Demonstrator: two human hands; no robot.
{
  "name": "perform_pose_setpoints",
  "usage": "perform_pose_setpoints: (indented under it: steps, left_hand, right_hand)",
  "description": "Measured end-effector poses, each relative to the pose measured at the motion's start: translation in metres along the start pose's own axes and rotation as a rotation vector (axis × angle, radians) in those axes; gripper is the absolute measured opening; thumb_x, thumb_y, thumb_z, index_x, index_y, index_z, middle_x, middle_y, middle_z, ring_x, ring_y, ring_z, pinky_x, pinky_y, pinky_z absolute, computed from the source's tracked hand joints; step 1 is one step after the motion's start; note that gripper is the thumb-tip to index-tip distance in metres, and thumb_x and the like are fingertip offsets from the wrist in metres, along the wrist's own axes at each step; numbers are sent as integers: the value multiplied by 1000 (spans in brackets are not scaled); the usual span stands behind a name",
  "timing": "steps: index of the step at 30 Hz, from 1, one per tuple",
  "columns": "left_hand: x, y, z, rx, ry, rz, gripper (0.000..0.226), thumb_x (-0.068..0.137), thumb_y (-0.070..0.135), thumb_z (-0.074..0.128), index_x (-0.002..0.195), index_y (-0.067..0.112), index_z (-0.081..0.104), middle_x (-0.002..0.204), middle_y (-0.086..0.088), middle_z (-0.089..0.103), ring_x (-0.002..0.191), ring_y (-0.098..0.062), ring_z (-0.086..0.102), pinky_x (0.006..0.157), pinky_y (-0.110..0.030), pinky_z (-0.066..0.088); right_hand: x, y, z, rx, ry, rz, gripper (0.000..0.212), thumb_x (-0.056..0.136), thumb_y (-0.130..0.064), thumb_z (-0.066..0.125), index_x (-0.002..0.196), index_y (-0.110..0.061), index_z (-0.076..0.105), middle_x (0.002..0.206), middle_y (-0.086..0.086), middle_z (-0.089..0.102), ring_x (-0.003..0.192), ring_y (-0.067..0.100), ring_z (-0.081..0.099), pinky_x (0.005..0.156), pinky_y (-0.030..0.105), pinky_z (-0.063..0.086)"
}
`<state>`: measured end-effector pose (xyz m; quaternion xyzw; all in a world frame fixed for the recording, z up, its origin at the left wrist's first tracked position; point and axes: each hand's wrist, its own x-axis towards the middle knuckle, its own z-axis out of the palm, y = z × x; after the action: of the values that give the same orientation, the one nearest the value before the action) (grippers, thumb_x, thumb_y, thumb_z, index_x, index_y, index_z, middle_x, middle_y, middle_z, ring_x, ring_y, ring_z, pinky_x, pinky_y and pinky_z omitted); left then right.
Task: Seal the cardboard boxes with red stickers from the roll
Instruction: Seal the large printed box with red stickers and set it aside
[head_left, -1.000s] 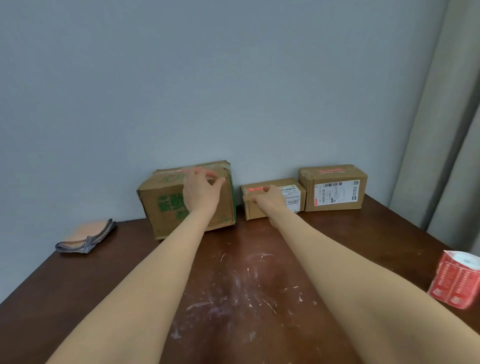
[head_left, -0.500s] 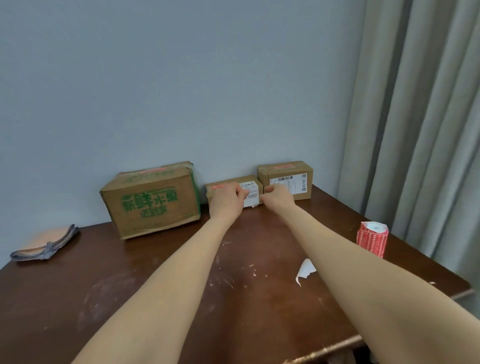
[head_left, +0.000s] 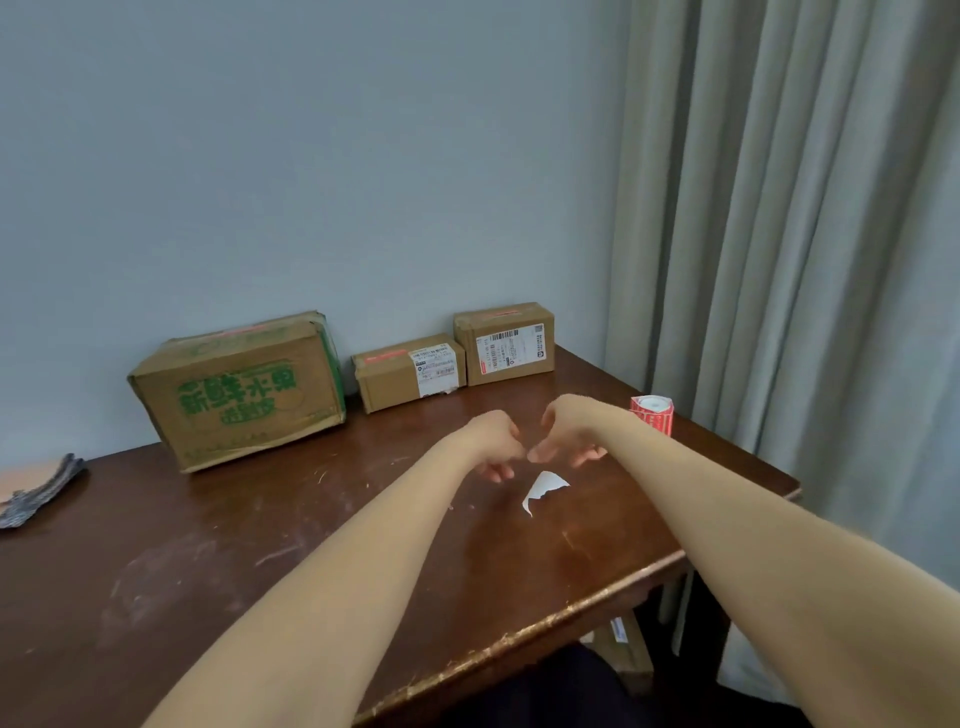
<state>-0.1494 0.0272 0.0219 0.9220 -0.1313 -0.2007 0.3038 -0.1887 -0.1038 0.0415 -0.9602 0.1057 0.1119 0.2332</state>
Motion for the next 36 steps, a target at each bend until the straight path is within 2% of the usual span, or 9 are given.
perform_pose_setpoints:
  steps: [5,11,14,16,19,23,28,33,36]
  left_hand:
    - [-5,2,32,-30,-102,-15,9,87,-3,60,96,0,63,77,-11,63,61,-15,61,57,-25,57]
    - [-1,9,54,-189,-15,-5,21,82,-6,65,102,-4,70,98,-18,68,74,-20,67,65,-27,60]
    - [-7,17,62,-239,-73,112,32,79,-7,67,109,5,71,110,-14,67,89,-20,67,74,-26,59]
    - [-13,27,68,-246,-122,208,39,83,-6,64,118,11,67,108,-8,67,86,-15,65,68,-20,57]
    - [-18,49,85,-286,-147,309,36,87,-2,63,121,8,64,93,-6,67,74,-10,66,66,-19,57]
    - [-22,83,114,-183,-142,408,23,84,-2,68,107,-1,69,83,-11,68,61,-7,66,63,-17,57]
    - [-35,131,166,83,-44,535,5,81,7,68,81,6,73,64,-5,69,51,-15,65,59,-22,57]
    - [-38,152,233,274,2,573,14,78,6,59,68,12,67,75,-11,72,64,-23,69,65,-28,57]
    - [-28,148,271,297,-79,505,12,80,5,61,71,10,67,85,-15,72,70,-26,70,71,-34,59]
  right_hand:
    - [-8,26,38,119,-40,66,51,71,-30,84,114,-12,64,102,7,67,77,18,68,80,33,59]
    - [-13,47,55,270,189,42,8,77,-11,76,82,-7,71,83,10,72,75,20,73,74,32,60]
    - [-14,72,52,591,198,128,12,81,-4,72,93,-3,73,92,14,72,77,21,73,76,32,60]
    - [-21,88,47,887,197,195,17,85,-1,68,102,1,70,96,17,70,61,15,71,61,24,59]
    - [-41,109,38,1114,201,218,5,90,-4,64,92,-1,67,74,9,67,45,7,62,46,16,52]
    - [-71,154,36,1365,209,204,24,94,-1,56,71,-7,53,53,5,64,40,4,59,41,13,49]
    - [-106,210,38,1697,209,239,19,95,-18,58,93,1,62,64,11,70,49,11,67,48,16,55]
    - [-125,268,57,1711,225,325,25,87,-26,68,87,-1,67,68,9,70,63,14,71,50,16,55]
    - [-130,291,81,1764,199,363,15,89,-12,66,87,2,69,78,15,73,69,19,73,58,20,58]
